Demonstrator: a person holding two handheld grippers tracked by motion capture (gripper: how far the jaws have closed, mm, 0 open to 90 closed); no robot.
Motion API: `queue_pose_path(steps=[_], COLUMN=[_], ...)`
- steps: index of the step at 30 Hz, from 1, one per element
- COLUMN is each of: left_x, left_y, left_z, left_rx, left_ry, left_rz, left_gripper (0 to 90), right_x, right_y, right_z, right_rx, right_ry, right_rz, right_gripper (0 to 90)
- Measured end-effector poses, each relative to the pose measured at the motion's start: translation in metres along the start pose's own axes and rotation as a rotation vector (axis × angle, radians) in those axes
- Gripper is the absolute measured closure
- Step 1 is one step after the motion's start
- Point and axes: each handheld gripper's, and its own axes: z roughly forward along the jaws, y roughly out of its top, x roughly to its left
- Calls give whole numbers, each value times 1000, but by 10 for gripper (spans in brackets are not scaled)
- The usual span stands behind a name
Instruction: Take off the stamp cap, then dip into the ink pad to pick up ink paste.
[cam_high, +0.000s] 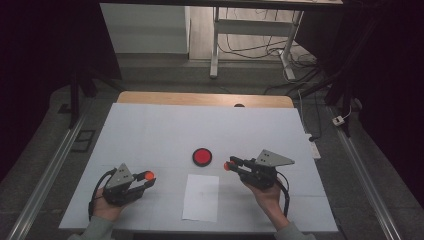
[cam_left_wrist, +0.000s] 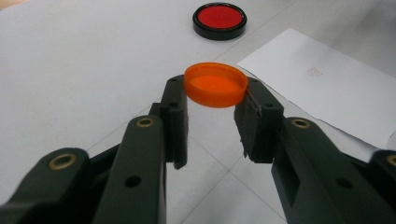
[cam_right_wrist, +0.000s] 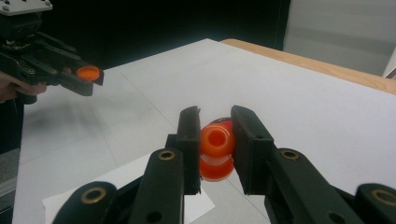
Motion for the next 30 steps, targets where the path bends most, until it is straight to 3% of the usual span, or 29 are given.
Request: queue_pose_path(steps=[15, 30], left_x=[0, 0], left_y=[0, 1], left_z=[1, 2], left_rx=[4, 4], left_ry=[-1, 1], left_rz=[4, 4], left_gripper=[650, 650], right_x=[0, -5], right_y=[3, 12], right_z=[1, 12], right_rx=[-6, -5], right_ry=[-2, -16], right_rz=[-7, -21], right_gripper=[730, 729])
